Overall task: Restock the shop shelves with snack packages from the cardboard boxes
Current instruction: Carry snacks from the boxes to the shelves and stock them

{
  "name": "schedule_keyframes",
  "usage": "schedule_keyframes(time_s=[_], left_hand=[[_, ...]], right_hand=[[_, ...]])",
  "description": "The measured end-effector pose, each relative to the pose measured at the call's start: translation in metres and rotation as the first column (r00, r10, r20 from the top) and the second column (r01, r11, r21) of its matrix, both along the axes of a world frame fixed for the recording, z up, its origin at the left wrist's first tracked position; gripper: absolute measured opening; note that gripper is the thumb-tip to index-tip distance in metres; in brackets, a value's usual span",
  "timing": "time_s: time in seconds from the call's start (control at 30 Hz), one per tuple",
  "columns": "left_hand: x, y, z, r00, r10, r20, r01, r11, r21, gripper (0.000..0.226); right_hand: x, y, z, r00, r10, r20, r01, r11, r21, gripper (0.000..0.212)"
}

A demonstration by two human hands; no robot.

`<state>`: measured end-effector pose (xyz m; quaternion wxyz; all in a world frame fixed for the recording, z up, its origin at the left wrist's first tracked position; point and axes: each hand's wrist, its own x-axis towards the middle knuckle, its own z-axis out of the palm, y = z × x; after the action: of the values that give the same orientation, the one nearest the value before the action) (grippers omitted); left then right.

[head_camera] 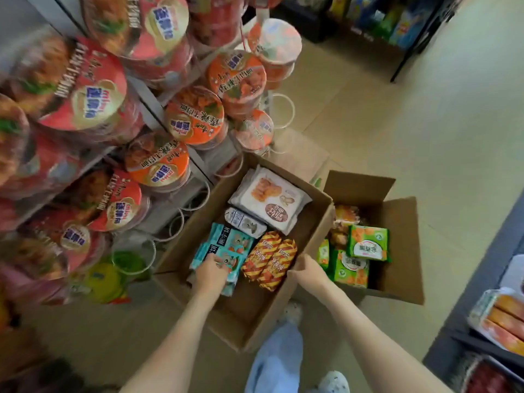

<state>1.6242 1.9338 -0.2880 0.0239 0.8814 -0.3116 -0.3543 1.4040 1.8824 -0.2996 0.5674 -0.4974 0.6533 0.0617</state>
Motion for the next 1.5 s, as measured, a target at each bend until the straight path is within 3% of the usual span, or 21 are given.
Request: schedule_keyframes(time_s=[0.23, 0.53, 0.67, 0.87, 1.03, 1.1, 1.17, 1.23, 1.3, 1.5], left_hand=[[-0.026, -0.042, -0.061, 0.959, -0.263, 0.106, 0.261, 0.965, 0.031, 0.037], [-0.068, -0.05, -0.125, 0.869, -0.494, -0.003, 0.485, 0.852, 0.198, 0.085], [-0.064, -0.047, -0.134, 0.876, -0.478, 0.073, 0.455, 0.865, 0.211, 0.086], [-0.058, -0.052, -0.117, 0.893, -0.442, 0.082, 0.421, 0.887, 0.192, 0.069], [-0.042, -0.045, -0.053, 0.968, -0.251, -0.01, 0.251, 0.967, 0.038, 0.068], [-0.035, -0.047, -0.021, 0.978, -0.109, -0.176, 0.101, 0.993, -0.057, 0.055], [-0.034, -0.053, 0.013, 0.86, 0.075, -0.506, -0.12, 0.991, -0.057, 0.053], [-0.041, -0.063, 0.044, 0.677, 0.149, -0.721, -0.209, 0.978, 0.007, 0.073], [-0.058, -0.077, 0.075, 0.574, 0.075, -0.815, -0.155, 0.988, -0.018, 0.095], [-0.159, -0.109, 0.169, 0.196, -0.307, -0.931, 0.17, 0.946, -0.276, 0.089]], right_hand=[[0.002, -0.021, -0.039, 0.996, 0.089, 0.004, -0.089, 0.991, -0.096, 0.046], [-0.034, -0.023, -0.047, 0.991, 0.05, 0.127, -0.045, 0.998, -0.046, 0.041], [-0.074, -0.017, -0.045, 0.998, 0.056, 0.015, -0.054, 0.992, -0.115, 0.038], [-0.1, -0.008, -0.04, 0.998, 0.006, -0.057, -0.012, 0.994, -0.112, 0.033], [-0.09, -0.001, 0.006, 0.998, -0.066, -0.023, 0.062, 0.988, -0.141, 0.032], [-0.085, -0.002, 0.031, 0.994, -0.105, 0.021, 0.107, 0.982, -0.154, 0.032], [-0.084, -0.002, 0.057, 0.99, -0.13, 0.057, 0.139, 0.968, -0.209, 0.034], [-0.088, -0.004, 0.088, 0.976, -0.191, 0.102, 0.212, 0.942, -0.262, 0.039], [-0.097, -0.004, 0.122, 0.935, -0.285, 0.211, 0.334, 0.908, -0.252, 0.046], [-0.161, 0.015, 0.216, 0.824, -0.349, 0.447, 0.491, 0.833, -0.255, 0.098]])
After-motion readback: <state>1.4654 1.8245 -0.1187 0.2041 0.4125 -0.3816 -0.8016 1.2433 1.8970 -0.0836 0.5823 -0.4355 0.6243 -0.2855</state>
